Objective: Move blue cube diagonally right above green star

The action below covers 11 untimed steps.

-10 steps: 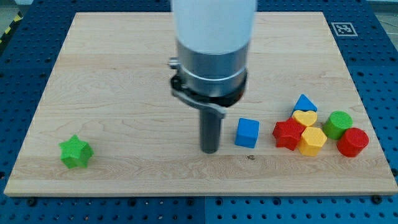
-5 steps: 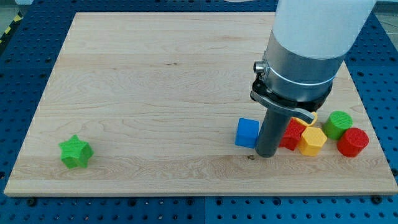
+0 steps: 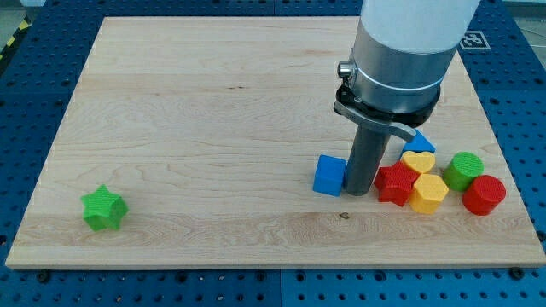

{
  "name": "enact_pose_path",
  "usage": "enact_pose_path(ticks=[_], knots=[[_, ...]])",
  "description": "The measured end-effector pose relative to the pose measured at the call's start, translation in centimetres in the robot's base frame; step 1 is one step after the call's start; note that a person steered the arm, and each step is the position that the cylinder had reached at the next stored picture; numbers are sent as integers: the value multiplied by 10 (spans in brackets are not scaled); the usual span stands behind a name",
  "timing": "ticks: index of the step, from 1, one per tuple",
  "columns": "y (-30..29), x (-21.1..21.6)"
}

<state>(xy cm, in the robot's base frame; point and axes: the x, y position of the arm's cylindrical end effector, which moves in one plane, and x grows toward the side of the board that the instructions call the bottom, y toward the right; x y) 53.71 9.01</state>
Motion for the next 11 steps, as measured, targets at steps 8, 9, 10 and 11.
enact_pose_path(ticks=[8,9,10,11], knots=[[-24,-23],[-39,-28],[-45,-29],[-56,-26]])
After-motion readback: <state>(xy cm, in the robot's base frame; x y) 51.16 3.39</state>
